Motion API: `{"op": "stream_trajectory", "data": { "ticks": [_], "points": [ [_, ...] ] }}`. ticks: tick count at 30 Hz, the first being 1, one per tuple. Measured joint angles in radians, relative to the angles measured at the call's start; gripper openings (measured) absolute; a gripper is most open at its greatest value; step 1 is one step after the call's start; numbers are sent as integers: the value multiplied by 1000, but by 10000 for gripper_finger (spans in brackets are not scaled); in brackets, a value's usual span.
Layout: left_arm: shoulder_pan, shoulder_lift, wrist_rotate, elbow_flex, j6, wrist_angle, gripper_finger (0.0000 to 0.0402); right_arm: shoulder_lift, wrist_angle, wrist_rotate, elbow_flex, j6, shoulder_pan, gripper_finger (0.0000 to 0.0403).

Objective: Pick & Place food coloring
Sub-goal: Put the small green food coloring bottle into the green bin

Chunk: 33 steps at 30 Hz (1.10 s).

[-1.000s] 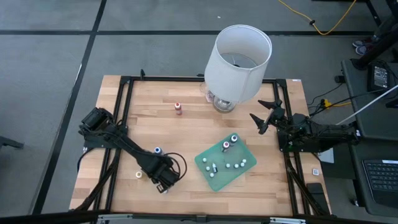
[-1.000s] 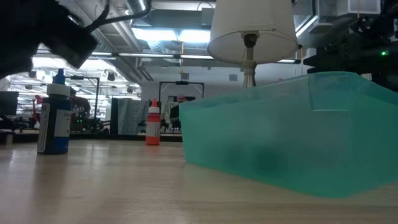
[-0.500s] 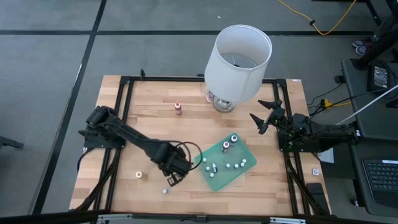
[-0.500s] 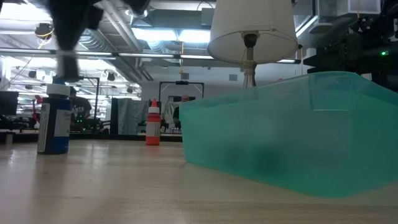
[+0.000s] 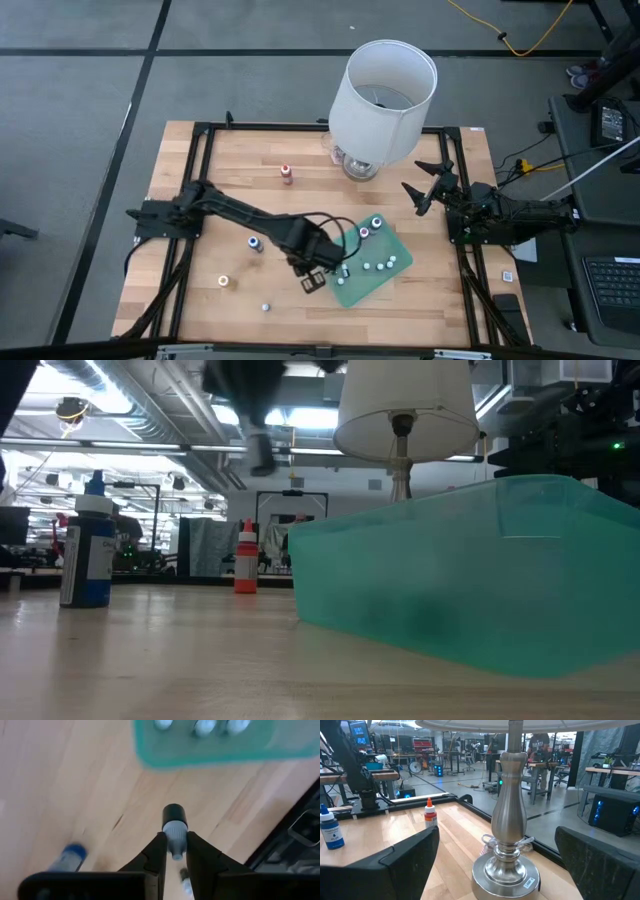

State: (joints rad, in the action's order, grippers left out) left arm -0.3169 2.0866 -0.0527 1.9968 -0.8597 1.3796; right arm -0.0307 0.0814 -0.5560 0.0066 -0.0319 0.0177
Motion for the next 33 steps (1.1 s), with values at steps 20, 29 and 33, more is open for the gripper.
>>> {"op": "stream_trajectory", "data": {
  "ticks": [20, 29, 33],
  "points": [
    [60, 285, -2, 301, 88, 39, 53, 0, 0, 0, 0, 0, 0, 397],
    [60, 348, -6, 301, 89, 17, 53, 0, 0, 0, 0, 0, 0, 397],
    [60, 372, -9, 301, 106, 3, 53, 0, 0, 0, 0, 0, 0, 397]
  ]
}}
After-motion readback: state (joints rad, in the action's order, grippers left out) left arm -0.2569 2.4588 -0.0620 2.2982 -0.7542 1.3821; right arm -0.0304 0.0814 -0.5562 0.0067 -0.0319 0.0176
